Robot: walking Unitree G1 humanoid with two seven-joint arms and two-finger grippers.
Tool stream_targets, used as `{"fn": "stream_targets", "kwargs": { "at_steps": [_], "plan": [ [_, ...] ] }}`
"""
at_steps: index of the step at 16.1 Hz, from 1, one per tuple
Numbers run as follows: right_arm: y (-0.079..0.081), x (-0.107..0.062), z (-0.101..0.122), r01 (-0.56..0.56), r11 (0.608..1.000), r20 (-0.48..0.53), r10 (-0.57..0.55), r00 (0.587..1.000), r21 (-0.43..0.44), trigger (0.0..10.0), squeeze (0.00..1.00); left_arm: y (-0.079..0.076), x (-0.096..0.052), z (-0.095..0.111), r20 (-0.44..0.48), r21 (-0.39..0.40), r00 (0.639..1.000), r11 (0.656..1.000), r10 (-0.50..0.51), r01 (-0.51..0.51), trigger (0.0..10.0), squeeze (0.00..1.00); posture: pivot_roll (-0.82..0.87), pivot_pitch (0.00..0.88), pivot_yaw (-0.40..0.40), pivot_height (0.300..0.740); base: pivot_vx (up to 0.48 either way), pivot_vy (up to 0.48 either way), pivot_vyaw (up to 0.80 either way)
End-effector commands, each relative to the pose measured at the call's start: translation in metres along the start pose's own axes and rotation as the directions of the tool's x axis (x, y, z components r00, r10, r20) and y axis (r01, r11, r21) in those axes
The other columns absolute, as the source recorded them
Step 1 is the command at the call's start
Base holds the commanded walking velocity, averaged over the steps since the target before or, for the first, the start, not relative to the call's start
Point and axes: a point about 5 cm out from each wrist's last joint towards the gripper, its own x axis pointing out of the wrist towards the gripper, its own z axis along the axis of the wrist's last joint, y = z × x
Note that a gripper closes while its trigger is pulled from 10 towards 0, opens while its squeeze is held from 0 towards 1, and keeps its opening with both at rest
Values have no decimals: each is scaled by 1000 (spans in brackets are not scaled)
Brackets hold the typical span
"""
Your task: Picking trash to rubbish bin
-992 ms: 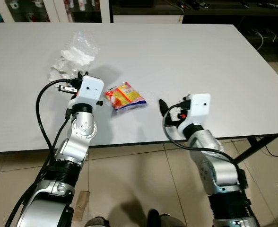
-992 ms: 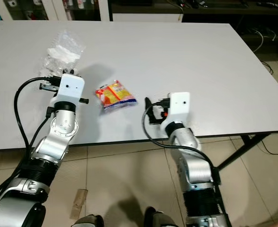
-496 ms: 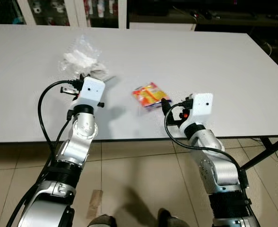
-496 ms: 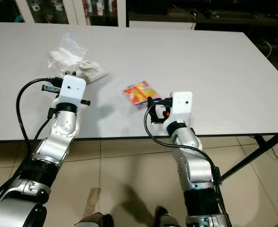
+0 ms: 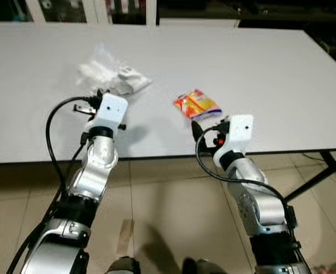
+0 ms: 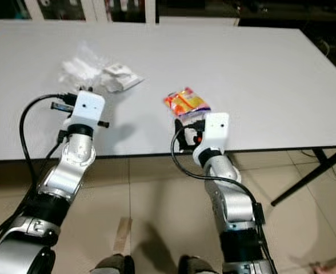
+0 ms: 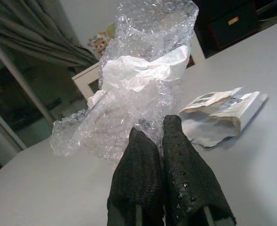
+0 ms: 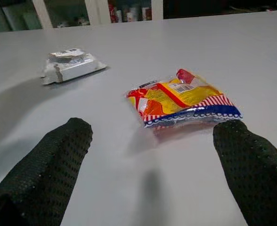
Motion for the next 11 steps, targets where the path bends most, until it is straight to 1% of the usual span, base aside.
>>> {"fn": "stream_targets", "kwargs": {
  "at_steps": [1,3,5,11],
  "plan": [
    [-5,-1,0,14,1000,-9,-14,1000,0,10000,0,-1,1,6,15,-12,1000,1000,-16,16,10000,0,-71,135,-47,740,0,398,0],
    [-5,-1,-1,15,1000,-10,-15,1000,1,10000,0,-1,1,6,18,-8,1000,1000,-17,17,10000,0,-71,134,-44,740,0,343,0],
    [-4,-1,-1,15,1000,-11,-15,1000,2,10000,0,-3,1,7,22,5,999,1000,-25,25,10000,0,-72,134,-42,740,0,0,0],
    [-3,-2,-3,12,1000,-14,-12,1000,1,10000,0,-3,1,6,13,-3,999,1000,-29,29,10000,0,-67,129,-36,740,0,0,0]
  ]
}}
